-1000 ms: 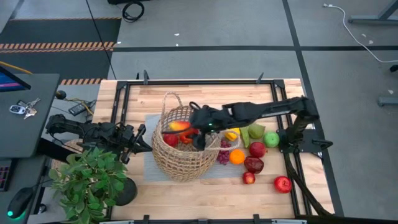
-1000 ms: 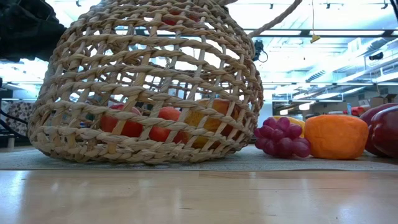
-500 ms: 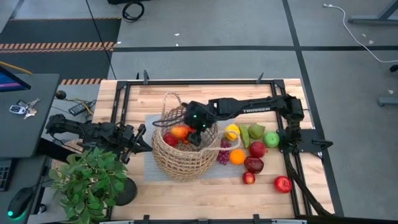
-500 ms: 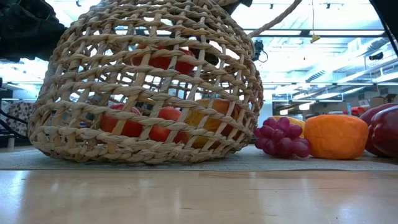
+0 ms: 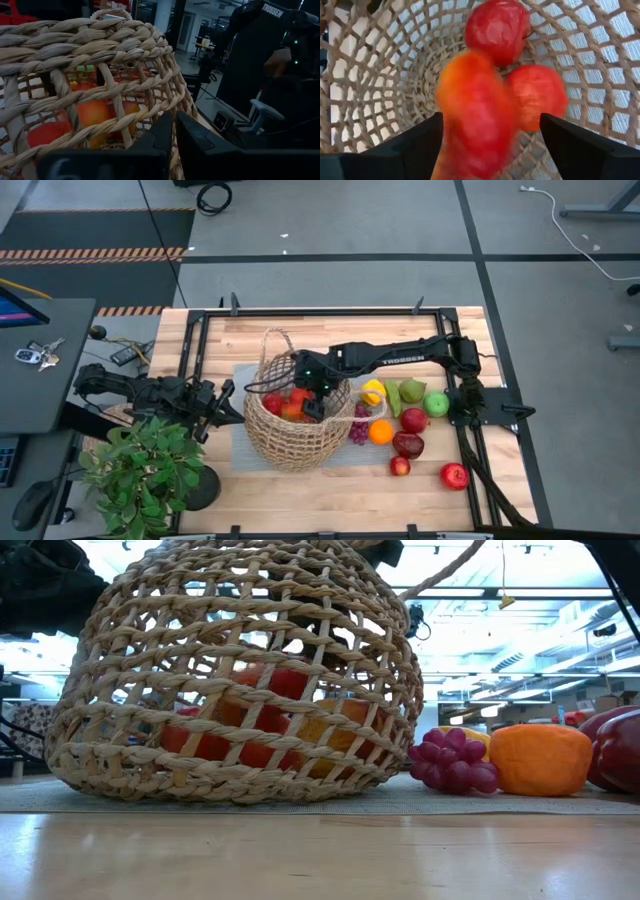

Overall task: Build produce basket
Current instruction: Put the orange mango into the basket, then put the yellow bell pepper into the basket

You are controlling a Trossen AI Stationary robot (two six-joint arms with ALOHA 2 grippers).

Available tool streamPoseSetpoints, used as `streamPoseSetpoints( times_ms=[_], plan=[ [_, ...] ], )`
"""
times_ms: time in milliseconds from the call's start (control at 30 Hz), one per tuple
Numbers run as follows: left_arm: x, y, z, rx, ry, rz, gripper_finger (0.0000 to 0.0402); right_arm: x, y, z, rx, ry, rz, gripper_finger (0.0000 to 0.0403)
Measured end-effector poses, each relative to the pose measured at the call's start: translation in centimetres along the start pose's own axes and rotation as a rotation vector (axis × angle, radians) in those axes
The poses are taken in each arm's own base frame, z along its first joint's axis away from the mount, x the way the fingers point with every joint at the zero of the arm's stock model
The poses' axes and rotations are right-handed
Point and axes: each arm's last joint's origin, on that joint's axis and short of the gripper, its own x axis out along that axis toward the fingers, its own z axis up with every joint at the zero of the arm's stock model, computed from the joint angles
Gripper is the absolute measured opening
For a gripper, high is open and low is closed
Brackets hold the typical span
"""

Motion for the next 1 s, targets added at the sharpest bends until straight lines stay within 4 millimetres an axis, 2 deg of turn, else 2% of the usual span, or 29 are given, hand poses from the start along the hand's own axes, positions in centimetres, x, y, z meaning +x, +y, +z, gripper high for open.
streamPoseSetpoints(
  times_ms=[100, 200, 400, 500, 633, 800, 900, 1000],
  plan=[
    [0.0, 0.0, 0.0, 0.000, 0.000, 0.000, 0.0031, -0.1, 0.0, 0.0, 0.004, 0.006, -0.001, 0.0354],
    [0.0, 0.0, 0.0, 0.001, 0.001, 0.000, 0.0035, -1.2, 0.4, 0.7, 0.000, -0.001, -0.023, 0.0365],
    [0.0, 0.0, 0.0, 0.000, 0.001, 0.000, 0.0031, -5.5, 1.6, 3.0, -0.086, -0.076, -0.132, 0.0363],
    [0.0, 0.0, 0.0, 0.000, 0.000, 0.000, 0.0028, -7.9, 2.2, 3.1, -0.142, -0.050, -0.241, 0.0358],
    [0.0, 0.0, 0.0, 0.000, 0.001, 0.000, 0.0032, -10.8, 2.2, 2.1, -0.130, -0.022, -0.377, 0.0350],
    [0.0, 0.0, 0.0, 0.001, 0.001, 0.000, 0.0036, -14.2, 2.1, 0.3, -0.035, -0.038, -0.483, 0.0348],
    [0.0, 0.0, 0.0, 0.001, 0.000, 0.000, 0.0032, -15.3, 1.9, -1.3, 0.045, -0.032, -0.536, 0.0348],
    [0.0, 0.0, 0.0, 0.001, 0.001, 0.000, 0.0028, -15.4, 1.4, -3.4, 0.115, -0.002, -0.573, 0.0348]
  ],
)
